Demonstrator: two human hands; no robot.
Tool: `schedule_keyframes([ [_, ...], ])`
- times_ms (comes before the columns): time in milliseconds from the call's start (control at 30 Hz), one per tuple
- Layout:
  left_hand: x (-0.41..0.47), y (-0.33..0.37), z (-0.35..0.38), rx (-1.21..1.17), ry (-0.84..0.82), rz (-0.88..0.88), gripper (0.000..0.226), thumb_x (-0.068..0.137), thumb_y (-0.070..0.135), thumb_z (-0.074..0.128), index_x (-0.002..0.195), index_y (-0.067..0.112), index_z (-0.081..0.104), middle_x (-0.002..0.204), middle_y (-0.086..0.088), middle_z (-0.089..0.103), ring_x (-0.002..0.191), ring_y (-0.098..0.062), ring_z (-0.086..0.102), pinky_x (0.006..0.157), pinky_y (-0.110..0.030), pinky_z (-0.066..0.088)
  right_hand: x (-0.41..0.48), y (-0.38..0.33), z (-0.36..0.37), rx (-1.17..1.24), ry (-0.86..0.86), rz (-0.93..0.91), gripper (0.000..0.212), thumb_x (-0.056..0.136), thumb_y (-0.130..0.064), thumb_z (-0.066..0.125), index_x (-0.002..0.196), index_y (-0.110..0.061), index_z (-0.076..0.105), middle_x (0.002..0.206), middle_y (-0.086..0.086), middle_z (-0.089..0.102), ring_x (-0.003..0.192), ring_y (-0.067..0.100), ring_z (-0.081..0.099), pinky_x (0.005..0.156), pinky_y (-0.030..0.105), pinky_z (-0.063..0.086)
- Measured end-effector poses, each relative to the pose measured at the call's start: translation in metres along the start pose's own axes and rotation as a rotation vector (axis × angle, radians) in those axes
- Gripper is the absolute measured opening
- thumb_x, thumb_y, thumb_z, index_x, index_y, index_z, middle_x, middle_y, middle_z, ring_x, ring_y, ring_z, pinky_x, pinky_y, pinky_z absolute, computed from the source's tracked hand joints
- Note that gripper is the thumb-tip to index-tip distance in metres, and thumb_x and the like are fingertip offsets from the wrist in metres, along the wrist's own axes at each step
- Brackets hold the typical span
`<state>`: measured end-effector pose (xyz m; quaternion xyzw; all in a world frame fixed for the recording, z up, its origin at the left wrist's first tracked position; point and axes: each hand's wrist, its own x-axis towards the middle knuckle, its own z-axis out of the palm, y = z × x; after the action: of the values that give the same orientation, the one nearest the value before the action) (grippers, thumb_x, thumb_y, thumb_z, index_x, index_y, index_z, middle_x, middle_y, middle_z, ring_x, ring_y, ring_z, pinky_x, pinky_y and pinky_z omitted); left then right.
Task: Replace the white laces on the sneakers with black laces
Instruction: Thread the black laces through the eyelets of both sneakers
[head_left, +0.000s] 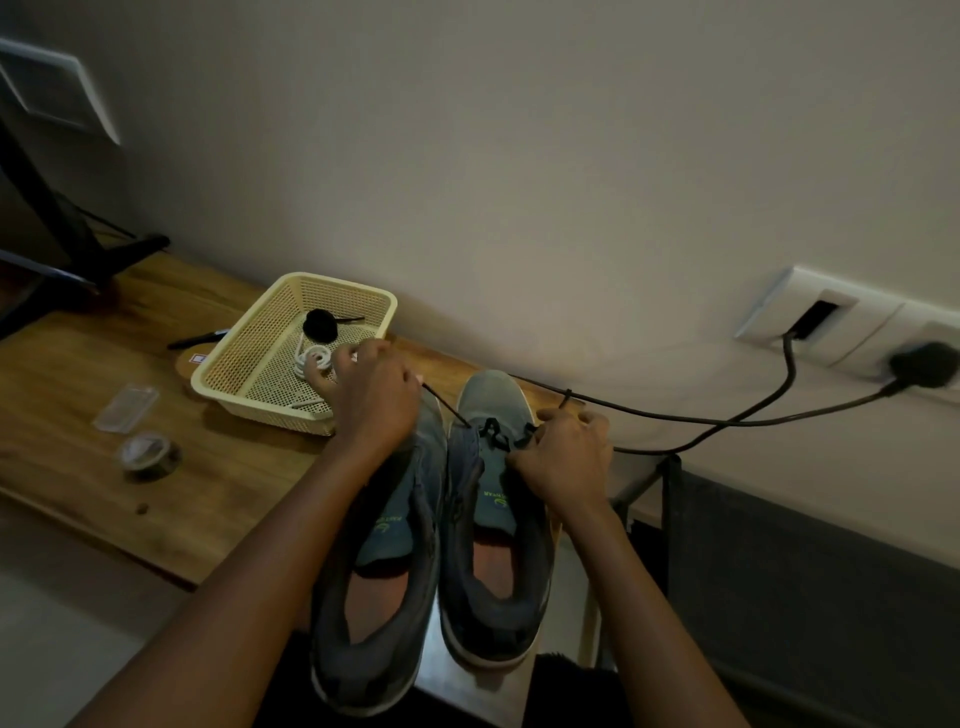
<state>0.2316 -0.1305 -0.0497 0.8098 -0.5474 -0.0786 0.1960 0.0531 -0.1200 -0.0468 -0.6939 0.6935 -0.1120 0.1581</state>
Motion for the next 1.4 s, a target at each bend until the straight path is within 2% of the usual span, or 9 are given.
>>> schedule_keyframes([
  [167,-0.003,0.002,0.003,-0.108,-0.08,0.192,0.024,0.085,0.02,0.059,0.102,0.036,0.064,0.14,0.011,0.043,0.138,-0.02,0.019,0.111,-0.054,-0.004,0.002,-0.002,0.004,0.021,0.003,0.008,0.043,0.077,-0.027,0.068,0.117,-0.011,0.06,0.115,0.009,0.063,0.135,0.03,0.025,0.1,0.036,0.033],
  [300,-0.007,0.011,0.005,0.022,-0.159,0.323,0.011,0.082,0.04,0.065,0.092,0.039,0.069,0.142,0.015,0.04,0.14,-0.017,0.016,0.109,-0.056,-0.009,0.004,-0.001,0.006,0.006,-0.002,0.023,0.038,0.077,-0.029,0.068,0.11,-0.011,0.063,0.119,0.006,0.062,0.135,0.029,0.024,0.098,0.037,0.036],
  [433,-0.008,0.011,0.009,0.058,-0.19,0.281,0.008,0.084,0.043,0.065,0.084,0.035,0.068,0.138,0.016,0.045,0.137,-0.016,0.02,0.109,-0.055,-0.009,0.004,-0.001,0.006,-0.006,-0.005,0.024,0.038,0.077,-0.03,0.068,0.11,-0.011,0.064,0.12,0.005,0.062,0.135,0.029,0.025,0.097,0.037,0.036],
  [667,0.006,-0.008,-0.001,-0.046,0.031,-0.026,0.009,0.089,0.026,0.059,0.085,0.027,0.067,0.124,0.005,0.057,0.129,-0.025,0.035,0.11,-0.055,-0.001,0.005,0.002,0.004,0.014,-0.018,0.028,0.042,0.08,-0.029,0.067,0.117,-0.011,0.059,0.121,0.007,0.06,0.135,0.029,0.025,0.098,0.036,0.034],
  [767,0.006,-0.006,0.001,-0.072,0.019,0.037,0.009,0.091,0.022,0.054,0.089,0.026,0.063,0.114,0.007,0.061,0.126,-0.023,0.039,0.111,-0.054,-0.005,0.004,0.002,0.005,0.023,-0.031,0.006,0.04,0.08,-0.028,0.067,0.115,-0.011,0.059,0.118,0.007,0.061,0.134,0.028,0.026,0.097,0.036,0.035],
  [867,0.003,-0.001,0.003,-0.12,-0.021,0.235,0.019,0.089,0.022,0.052,0.103,0.03,0.061,0.106,0.014,0.063,0.122,-0.016,0.044,0.11,-0.052,-0.01,0.006,0.005,0.006,0.053,-0.017,-0.011,0.022,0.08,-0.032,0.066,0.09,-0.012,0.065,0.115,0.003,0.062,0.129,0.027,0.031,0.096,0.036,0.036],
  [1033,-0.007,0.008,0.007,0.029,-0.168,0.399,0.014,0.088,0.041,0.059,0.099,0.038,0.067,0.105,0.017,0.066,0.121,-0.012,0.044,0.109,-0.052,-0.009,0.017,0.025,0.0,0.329,0.189,0.093,0.041,0.079,-0.026,0.063,0.044,-0.022,0.042,0.053,-0.001,0.045,0.084,0.036,0.056,0.07,0.035,0.041],
  [1200,-0.007,0.011,0.012,0.035,-0.216,0.364,0.011,0.092,0.038,0.056,0.092,0.032,0.065,0.102,0.013,0.066,0.122,-0.016,0.042,0.109,-0.048,-0.004,0.007,0.013,0.002,0.143,-0.05,0.128,0.044,0.074,-0.055,0.067,0.052,-0.021,0.048,0.078,0.004,0.056,0.102,0.027,0.045,0.08,0.035,0.035],
  [1400,-0.003,0.005,0.009,-0.053,-0.277,0.319,0.013,0.099,0.023,0.04,0.091,0.028,0.049,0.093,0.015,0.065,0.114,-0.012,0.052,0.111,-0.05,-0.005,0.004,0.004,0.003,0.087,-0.08,0.135,0.034,0.072,-0.047,0.071,0.072,-0.017,0.055,0.095,0.007,0.057,0.112,0.03,0.039,0.082,0.036,0.032],
])
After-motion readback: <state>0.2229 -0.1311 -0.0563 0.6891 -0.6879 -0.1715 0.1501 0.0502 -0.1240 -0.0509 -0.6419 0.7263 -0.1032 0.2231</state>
